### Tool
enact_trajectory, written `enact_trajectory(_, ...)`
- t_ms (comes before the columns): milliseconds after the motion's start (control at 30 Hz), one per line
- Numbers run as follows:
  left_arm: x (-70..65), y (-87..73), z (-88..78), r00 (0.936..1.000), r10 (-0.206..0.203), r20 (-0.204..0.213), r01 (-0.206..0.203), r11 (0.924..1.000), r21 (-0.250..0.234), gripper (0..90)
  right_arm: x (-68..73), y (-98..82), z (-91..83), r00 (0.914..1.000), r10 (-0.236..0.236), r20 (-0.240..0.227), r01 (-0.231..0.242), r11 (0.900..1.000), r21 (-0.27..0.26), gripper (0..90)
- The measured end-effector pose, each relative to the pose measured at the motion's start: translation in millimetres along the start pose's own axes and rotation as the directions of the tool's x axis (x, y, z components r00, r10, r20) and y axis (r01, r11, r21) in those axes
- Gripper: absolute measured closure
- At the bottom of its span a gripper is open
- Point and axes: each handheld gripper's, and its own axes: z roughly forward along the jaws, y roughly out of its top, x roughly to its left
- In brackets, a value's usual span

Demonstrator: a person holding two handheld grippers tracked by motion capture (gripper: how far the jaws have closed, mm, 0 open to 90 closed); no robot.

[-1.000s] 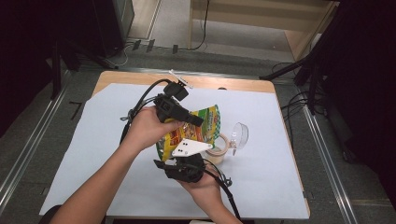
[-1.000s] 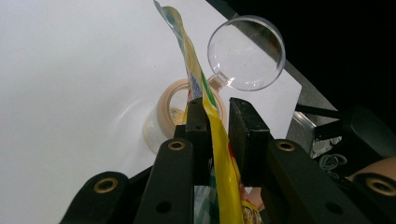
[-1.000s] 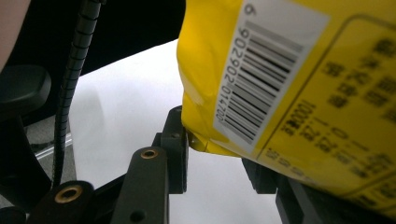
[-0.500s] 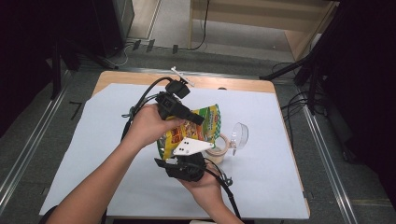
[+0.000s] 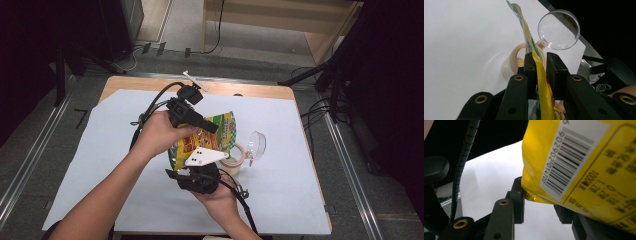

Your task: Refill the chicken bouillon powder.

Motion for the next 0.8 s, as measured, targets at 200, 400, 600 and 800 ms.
enact_trajectory(200,1.5,-0.2,-2.7,1.0,0.005,-0.005,-0.005,0.9999,-0.016,79.4,-2.7,2.5,0.9,0.9998,-0.016,0.01,0.015,1.0,0.01,65.7)
enact_trajectory(400,3.0,-0.3,-0.5,1.0,-0.001,-0.006,0.001,0.9999,-0.011,79.4,-3.5,1.9,0.8,0.9999,-0.016,0.006,0.016,1.0,0.018,65.7)
enact_trajectory(600,3.6,-0.9,-0.3,1.0,-0.001,-0.008,0.0,0.9998,-0.018,79.4,-5.0,1.6,1.0,0.9997,-0.023,0.012,0.023,0.999,0.026,65.7)
enact_trajectory(800,4.8,0.4,1.3,1.0,0.003,-0.007,-0.003,0.9998,-0.02,79.3,-6.8,2.0,0.5,0.9998,-0.019,0.009,0.019,0.999,0.037,65.7)
